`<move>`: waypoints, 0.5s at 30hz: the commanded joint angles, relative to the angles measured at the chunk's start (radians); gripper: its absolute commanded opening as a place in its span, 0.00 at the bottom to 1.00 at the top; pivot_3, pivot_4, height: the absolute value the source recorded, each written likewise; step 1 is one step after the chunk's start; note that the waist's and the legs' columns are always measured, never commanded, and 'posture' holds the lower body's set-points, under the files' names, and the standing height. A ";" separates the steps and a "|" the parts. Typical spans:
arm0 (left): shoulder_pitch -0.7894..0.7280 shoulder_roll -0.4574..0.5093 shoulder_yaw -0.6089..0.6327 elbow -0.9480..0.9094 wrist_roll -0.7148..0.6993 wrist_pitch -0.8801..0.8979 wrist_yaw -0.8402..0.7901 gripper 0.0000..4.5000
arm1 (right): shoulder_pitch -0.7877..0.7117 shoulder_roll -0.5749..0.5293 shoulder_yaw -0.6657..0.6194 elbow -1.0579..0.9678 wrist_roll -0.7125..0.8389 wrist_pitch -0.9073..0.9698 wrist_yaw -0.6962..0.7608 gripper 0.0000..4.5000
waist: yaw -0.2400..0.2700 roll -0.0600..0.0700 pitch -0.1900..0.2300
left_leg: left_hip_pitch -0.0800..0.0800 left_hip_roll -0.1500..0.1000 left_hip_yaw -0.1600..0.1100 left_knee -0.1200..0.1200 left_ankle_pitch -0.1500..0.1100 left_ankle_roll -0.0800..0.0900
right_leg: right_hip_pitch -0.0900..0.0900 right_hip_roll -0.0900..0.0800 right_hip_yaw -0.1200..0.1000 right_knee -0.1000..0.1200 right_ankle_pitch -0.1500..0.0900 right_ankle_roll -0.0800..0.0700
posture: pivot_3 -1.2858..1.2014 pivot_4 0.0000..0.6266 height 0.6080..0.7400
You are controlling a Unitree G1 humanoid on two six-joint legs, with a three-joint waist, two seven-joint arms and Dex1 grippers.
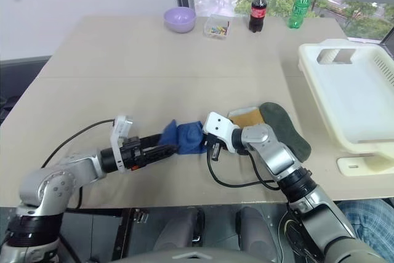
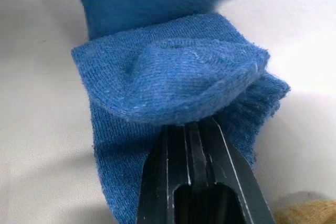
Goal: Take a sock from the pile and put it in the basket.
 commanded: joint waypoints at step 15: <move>-0.126 -0.182 -0.243 0.235 0.236 -0.212 -0.033 0.95 | 0.025 -0.036 -0.024 -0.072 0.006 0.069 0.016 0.00 | 0.006 0.001 0.000 | 0.000 -0.001 0.000 0.000 0.000 0.000 | 0.000 0.001 0.000 0.000 0.002 0.003 | 0.52 0.24 1.00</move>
